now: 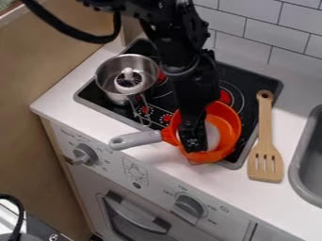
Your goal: Put the red object in the pot on the left burner
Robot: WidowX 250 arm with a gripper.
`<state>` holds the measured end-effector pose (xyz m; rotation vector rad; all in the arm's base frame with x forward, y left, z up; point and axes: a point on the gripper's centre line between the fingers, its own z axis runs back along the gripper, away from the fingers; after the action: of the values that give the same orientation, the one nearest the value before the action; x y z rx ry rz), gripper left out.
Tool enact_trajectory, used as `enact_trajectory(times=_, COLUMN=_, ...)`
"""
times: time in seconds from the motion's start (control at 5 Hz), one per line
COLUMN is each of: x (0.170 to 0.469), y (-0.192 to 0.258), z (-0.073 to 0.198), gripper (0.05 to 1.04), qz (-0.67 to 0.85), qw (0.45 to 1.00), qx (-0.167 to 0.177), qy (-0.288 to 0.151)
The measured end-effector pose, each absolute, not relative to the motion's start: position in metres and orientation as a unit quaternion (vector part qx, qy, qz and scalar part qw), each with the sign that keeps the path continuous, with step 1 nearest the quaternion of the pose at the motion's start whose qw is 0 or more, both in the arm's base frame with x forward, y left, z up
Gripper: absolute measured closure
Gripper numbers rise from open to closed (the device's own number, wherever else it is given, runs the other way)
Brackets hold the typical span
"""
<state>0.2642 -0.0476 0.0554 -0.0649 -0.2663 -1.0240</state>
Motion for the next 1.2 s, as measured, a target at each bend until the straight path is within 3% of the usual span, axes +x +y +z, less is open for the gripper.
enact_trajectory(times=0.6, x=0.275, y=-0.047, z=0.043, gripper=0.083, qz=-0.487, qw=0.858, qx=-0.001, qy=-0.166)
enact_trajectory(times=0.8, x=0.276, y=-0.046, z=0.040, gripper=0.117, qz=-0.480, qw=0.862, qx=-0.002, qy=-0.163)
enact_trajectory(times=1.0, x=0.281, y=-0.047, z=0.044, gripper=0.224, qz=-0.475, qw=0.866, qx=-0.006, qy=-0.158)
enact_trajectory(times=1.2, x=0.287, y=-0.045, z=0.051, gripper=0.224, qz=-0.471, qw=0.868, qx=-0.011, qy=-0.155)
